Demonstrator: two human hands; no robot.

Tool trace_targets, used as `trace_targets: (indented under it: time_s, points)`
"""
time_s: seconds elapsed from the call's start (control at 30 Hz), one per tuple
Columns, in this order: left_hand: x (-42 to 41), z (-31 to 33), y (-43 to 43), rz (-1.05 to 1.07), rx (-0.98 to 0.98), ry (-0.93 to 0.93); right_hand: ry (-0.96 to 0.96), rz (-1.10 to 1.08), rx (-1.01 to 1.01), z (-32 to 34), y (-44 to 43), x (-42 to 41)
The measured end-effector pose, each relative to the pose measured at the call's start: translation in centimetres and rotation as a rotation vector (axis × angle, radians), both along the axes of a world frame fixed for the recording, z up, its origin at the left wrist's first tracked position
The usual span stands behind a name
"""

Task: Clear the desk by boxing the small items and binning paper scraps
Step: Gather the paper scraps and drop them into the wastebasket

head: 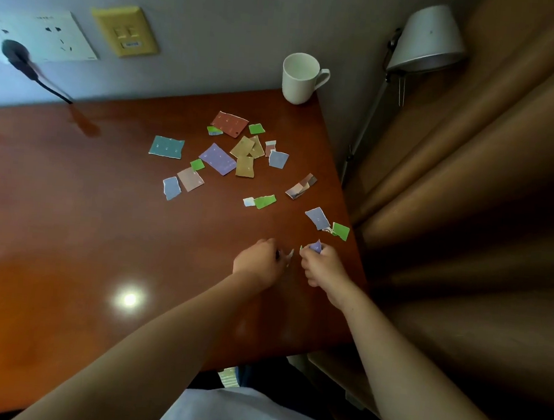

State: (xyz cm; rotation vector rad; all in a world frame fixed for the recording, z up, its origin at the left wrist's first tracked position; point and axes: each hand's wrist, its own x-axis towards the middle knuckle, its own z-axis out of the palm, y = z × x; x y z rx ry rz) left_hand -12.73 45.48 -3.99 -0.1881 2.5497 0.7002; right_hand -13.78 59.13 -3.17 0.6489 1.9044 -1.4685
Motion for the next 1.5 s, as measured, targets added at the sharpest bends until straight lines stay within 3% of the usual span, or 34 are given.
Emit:
trace_targets:
  time_s: [0.2, 0.33, 0.57, 1.03, 1.3, 1.5]
  points:
    - [0.3, 0.9, -1.3, 0.517, 0.536, -0.070, 0.027, -0.021, -0.137, 1.1, -1.6, -0.1]
    - [0.9, 2.6, -3.5, 0.724, 0.806, -0.153, -0.019, -0.037, -0.292, 1.9, -4.0, -0.4]
    - [2.7, 4.9, -8.0, 0.906, 0.923, -0.031, -0.090, 0.071, -0.452, 4.0, -9.2, -0.8]
    - [7.9, 6.9, -19.2, 1.259, 1.155, 0.129, -0.146, 0.381, -0.502, 6.8, -22.1, 1.1]
    - [12.1, 7.2, -29.4, 1.399, 1.374, 0.283, -0.186, 0.537, -0.535, 7.8, -33.9, 4.7]
    - [15.6, 7.1, -39.5, 1.414, 1.408, 0.317, -0.194, 0.539, -0.553, 8.3, -44.0, 8.2]
